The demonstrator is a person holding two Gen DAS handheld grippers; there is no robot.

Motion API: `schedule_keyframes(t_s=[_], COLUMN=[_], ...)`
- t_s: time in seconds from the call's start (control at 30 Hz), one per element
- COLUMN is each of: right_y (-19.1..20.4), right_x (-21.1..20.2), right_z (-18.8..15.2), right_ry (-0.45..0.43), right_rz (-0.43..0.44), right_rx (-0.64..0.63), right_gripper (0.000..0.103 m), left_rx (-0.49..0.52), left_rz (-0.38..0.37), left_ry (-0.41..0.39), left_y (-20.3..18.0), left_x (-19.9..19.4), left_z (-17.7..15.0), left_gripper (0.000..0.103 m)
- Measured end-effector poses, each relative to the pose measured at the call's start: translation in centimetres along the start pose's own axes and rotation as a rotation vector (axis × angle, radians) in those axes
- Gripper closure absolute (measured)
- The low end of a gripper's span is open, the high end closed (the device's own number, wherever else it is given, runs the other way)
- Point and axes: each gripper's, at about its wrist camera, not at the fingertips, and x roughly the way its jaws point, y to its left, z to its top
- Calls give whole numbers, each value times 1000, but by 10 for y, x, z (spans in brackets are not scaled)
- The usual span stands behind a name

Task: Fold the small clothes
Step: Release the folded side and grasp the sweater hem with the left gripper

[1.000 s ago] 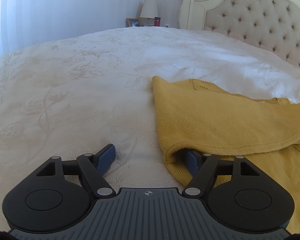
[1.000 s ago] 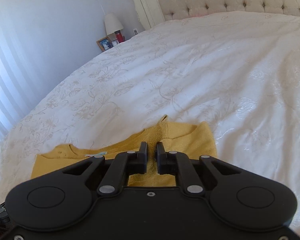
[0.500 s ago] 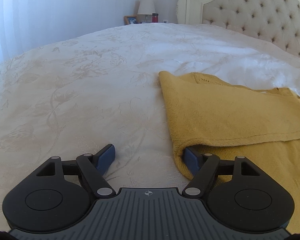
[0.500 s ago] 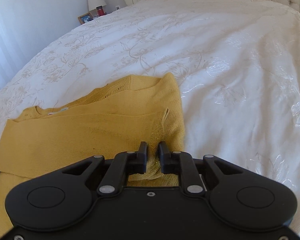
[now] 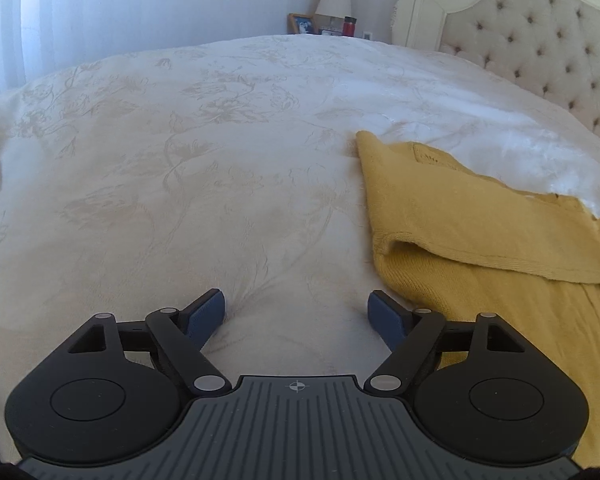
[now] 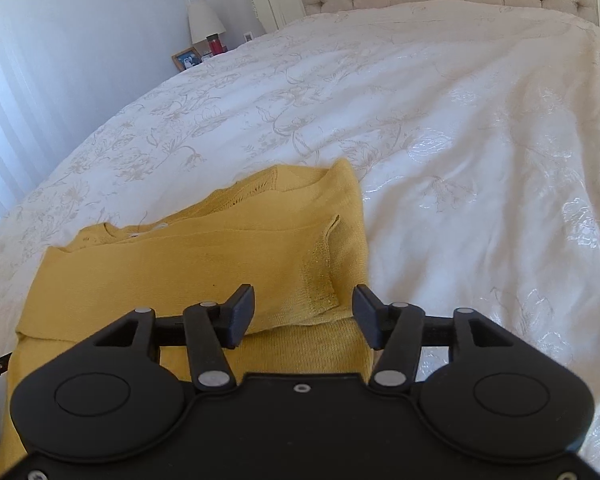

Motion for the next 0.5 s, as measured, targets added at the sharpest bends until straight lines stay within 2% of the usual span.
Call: schedule_keyframes(t_s=[0.13,0.27,0.37,0.5], right_y=[-7,-16,-23,-28], right_x=[-27,-51,-65,-84], right_z=[-11,-27,-42,-67], right_ry=[9,44,103,209], right_rz=[44,55,44,17], right_rx=[42,71,68,24], right_gripper=[42,41,37,37], left_rx=[-54,-26,5,24], left_rz=[-76,-126,-140,-155], left_ry=[57,105,143,204], left_y=[4,-7,-16,-24], left_x=[-24,-40,-49,-57], left_z=[-8,-18,-28,-42], left_gripper=[25,25,25,25])
